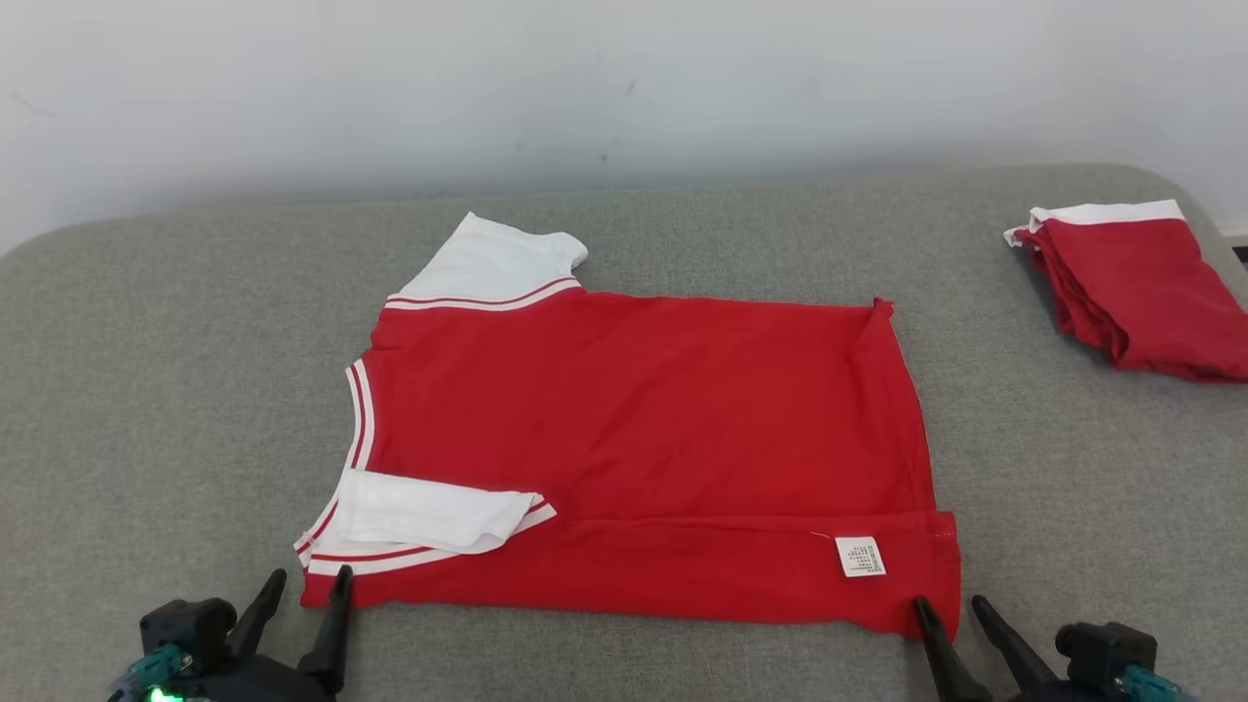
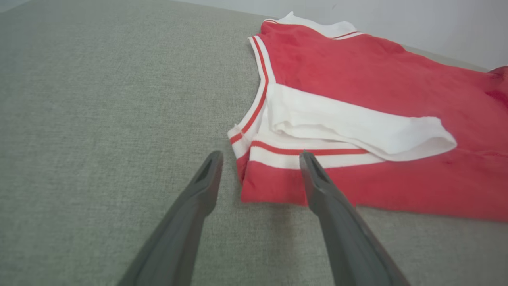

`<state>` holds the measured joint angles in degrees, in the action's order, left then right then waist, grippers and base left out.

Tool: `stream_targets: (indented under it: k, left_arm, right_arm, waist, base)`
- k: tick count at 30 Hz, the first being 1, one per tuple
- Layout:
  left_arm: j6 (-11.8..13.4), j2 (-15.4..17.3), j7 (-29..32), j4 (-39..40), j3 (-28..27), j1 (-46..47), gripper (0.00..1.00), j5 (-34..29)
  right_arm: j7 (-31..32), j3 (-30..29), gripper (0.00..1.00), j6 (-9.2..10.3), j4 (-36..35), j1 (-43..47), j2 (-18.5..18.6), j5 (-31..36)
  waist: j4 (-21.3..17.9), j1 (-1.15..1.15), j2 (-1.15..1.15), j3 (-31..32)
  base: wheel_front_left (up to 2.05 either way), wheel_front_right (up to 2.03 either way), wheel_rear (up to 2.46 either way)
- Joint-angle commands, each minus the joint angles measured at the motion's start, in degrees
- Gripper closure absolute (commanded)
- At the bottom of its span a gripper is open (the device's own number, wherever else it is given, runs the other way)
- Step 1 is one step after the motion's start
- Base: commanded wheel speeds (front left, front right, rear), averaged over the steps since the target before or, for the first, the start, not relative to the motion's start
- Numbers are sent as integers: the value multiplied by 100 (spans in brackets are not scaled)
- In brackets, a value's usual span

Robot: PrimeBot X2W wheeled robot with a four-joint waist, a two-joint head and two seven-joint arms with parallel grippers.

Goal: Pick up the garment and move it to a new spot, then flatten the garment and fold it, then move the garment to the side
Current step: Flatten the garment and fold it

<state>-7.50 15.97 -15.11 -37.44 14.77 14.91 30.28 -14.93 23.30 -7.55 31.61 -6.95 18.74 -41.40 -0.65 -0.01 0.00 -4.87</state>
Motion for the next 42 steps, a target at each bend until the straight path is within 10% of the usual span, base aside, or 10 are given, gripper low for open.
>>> stream_targets:
  k: [1, 8, 9, 10, 11, 33, 35, 36, 39, 42]
  left_arm:
    - [12, -11, 0, -53, 3, 81, 0, -74]
    - [10, -210, 24, -825, 309, 373, 0, 81]
    - [10, -225, 25, -927, 377, 408, 69, 141]
    - [11, -233, 25, -1002, 438, 442, 100, 190]
    - [11, -254, 23, -1050, 476, 473, 100, 275]
    - [56, -512, 0, 496, 174, -1098, 100, 298]
    - [96, -549, 0, 548, 80, -1207, 100, 250]
    - [116, -566, 0, 604, 26, -1231, 66, 219]
    - [138, -618, 0, 767, -106, -1267, 0, 145]
    - [172, -674, 0, 1129, -399, -1323, 0, -70]
  right_arm:
    - [-26, -21, 0, 16, 43, -107, -35, 77]
    - [18, 146, 0, 16, 439, -318, -325, 212]
    - [30, 183, 51, 16, 496, -343, -361, 204]
    - [30, 209, 74, 16, 549, -369, -392, 204]
    - [26, 227, 100, 16, 592, -389, -420, 194]
    - [172, -502, 100, 18, -98, 616, 329, -21]
    - [164, -574, 62, 18, -166, 675, 272, 47]
    - [160, -595, 0, 18, -202, 696, 231, 75]
    - [115, -669, 0, 17, -320, 692, 177, 203]
    - [43, -890, 0, 17, -536, 664, 83, 434]
  waist:
    - [-9, 1, 0, -72]
    - [-6, 1, 0, -198]
    - [-1, 1, 0, -206]
    - [2, 1, 0, -212]
    - [5, 1, 0, -213]
    - [143, 1, 0, 288]
    - [150, 1, 0, 323]
    - [154, 1, 0, 336]
    - [156, 1, 0, 364]
    - [146, 1, 0, 421]
  base:
    - [0, 0, 0]
    - [0, 0, 0]
    - [0, 0, 0]
    - [0, 0, 0]
    - [0, 0, 0]
    - [0, 0, 0]
    - [0, 0, 0]
    - [0, 0, 0]
    - [0, 0, 0]
    - [0, 0, 0]
